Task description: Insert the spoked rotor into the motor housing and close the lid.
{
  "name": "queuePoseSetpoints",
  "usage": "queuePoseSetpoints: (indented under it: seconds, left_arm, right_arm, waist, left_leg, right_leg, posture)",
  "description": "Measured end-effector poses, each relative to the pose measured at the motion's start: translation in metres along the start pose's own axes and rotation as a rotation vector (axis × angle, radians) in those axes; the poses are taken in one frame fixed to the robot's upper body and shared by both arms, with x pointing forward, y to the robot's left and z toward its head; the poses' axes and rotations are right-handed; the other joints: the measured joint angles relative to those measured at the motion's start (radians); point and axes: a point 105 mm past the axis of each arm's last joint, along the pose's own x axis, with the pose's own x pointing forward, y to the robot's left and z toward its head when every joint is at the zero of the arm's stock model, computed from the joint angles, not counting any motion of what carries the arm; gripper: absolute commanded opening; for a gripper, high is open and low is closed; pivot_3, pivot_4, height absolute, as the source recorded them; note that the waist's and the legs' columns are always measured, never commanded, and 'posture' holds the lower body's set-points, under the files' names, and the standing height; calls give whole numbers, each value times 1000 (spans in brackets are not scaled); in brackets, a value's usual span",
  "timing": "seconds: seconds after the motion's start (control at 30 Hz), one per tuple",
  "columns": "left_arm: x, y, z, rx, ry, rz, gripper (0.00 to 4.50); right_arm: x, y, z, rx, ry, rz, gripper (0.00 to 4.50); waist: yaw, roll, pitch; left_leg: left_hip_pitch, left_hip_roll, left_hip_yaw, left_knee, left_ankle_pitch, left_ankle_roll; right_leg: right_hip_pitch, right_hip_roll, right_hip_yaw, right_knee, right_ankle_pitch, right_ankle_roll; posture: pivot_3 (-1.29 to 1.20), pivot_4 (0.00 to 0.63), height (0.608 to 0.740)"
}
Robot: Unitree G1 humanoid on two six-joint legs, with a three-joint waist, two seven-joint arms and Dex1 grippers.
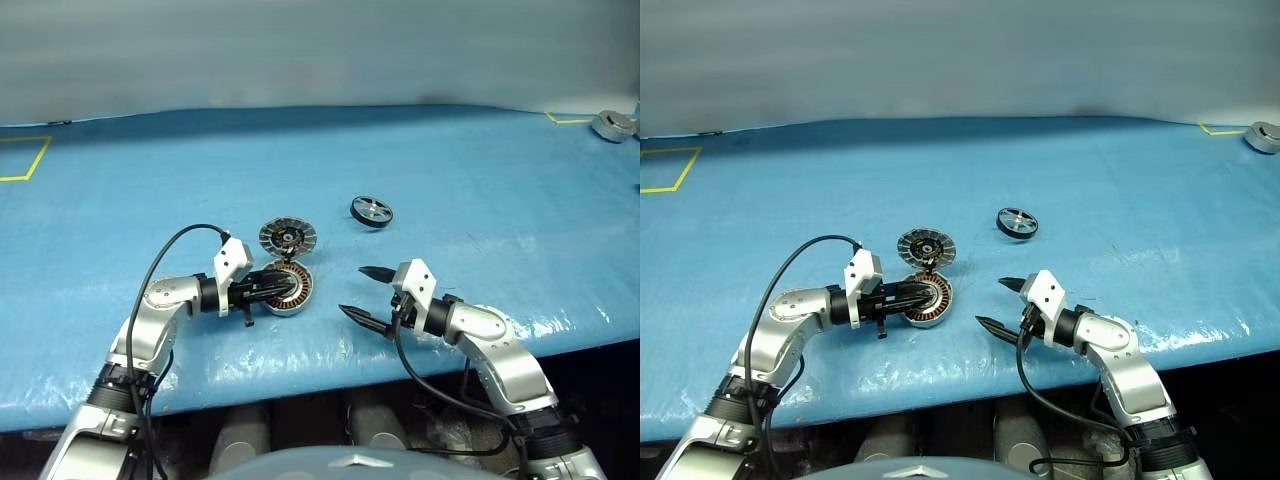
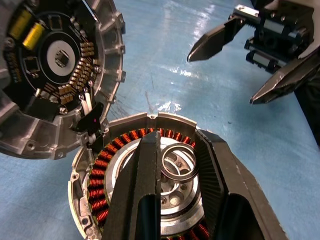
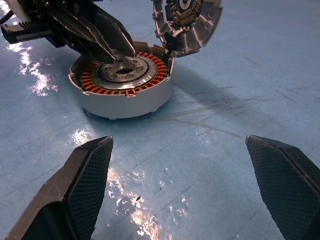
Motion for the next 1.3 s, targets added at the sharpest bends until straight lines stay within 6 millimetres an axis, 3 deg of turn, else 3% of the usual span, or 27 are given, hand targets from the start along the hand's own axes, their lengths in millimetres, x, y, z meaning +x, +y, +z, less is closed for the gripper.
queuePoseSetpoints:
  seconds: [0.67, 0.7, 0.87, 1.03, 1.13, 1.3]
  left_arm:
    - [4, 10, -2, 29, -8, 55, 666]
    - [5, 10, -2, 27, -8, 56, 1406]
    - [5, 10, -2, 24, -10, 54, 2937]
    - [3, 7, -3, -1, -30, 47, 2937]
    - [1, 7, -3, -17, -47, 54, 2314]
    - [1, 7, -4, -38, -58, 53, 646]
  right_arm:
    - [-1, -2, -2, -3, 6, -16, 4500]
    - [-1, -3, -2, -3, 6, -16, 4500]
    - [-1, -3, -2, -4, 7, -17, 4500]
    - [-1, -3, -2, -4, 8, -17, 4500]
    - [-1, -3, -4, 2, 12, -19, 4500]
    - [-1, -4, -7, 10, 20, -20, 4500]
  waist:
    - [1, 0, 0]
    - [1, 0, 0]
    - [1, 0, 0]
    - [1, 0, 0]
    - [1, 0, 0]
    - [1, 0, 0]
  left_leg:
    - [0, 0, 0, 1, 0, 0]
    - [0, 0, 0, 1, 0, 0]
    - [0, 0, 0, 1, 0, 0]
    - [0, 0, 0, 1, 0, 0]
    - [0, 0, 0, 1, 0, 0]
    - [0, 0, 0, 1, 0, 0]
  right_leg:
    - [1, 0, 0, 1, 0, 0]
    - [1, 0, 0, 1, 0, 0]
    - [1, 0, 0, 1, 0, 0]
    - [1, 0, 0, 1, 0, 1]
    - [1, 0, 0, 1, 0, 1]
    - [1, 0, 0, 1, 0, 1]
  posture:
    - [0, 150, 740]
    - [0, 150, 740]
    - [0, 150, 740]
    - [0, 150, 740]
    - [0, 150, 740]
    - [0, 150, 740]
